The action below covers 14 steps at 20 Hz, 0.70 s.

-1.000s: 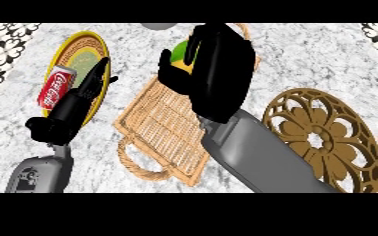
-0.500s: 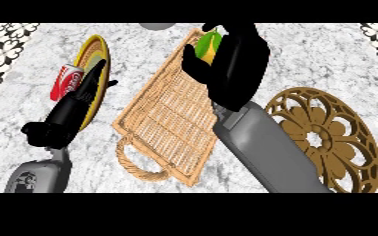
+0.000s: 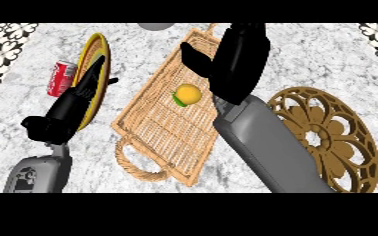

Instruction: Pick the lemon from the placemat and place it in the basket

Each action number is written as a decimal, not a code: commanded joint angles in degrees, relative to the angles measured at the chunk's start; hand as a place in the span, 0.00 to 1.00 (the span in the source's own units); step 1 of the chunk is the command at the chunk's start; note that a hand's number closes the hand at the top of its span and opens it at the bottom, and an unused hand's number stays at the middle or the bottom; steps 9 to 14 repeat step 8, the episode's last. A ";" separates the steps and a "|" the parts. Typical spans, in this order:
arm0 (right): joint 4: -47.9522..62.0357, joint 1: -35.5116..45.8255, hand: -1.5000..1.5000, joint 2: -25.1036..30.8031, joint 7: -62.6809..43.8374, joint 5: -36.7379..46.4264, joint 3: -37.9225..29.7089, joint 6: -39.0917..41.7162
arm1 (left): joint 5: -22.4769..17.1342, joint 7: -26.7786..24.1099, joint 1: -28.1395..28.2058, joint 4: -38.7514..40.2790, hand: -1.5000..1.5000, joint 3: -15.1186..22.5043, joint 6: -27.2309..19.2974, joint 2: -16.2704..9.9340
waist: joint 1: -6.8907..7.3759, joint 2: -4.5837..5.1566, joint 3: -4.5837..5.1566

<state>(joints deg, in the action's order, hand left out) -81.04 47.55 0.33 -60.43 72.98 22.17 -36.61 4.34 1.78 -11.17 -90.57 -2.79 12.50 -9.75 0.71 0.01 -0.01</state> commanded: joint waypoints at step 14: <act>-14.95 -5.41 0.00 -0.32 -5.94 -6.78 -8.95 -3.65 | 0.21 -0.91 2.23 -0.60 0.50 -0.58 0.13 -0.42 | -1.23 -0.31 -0.03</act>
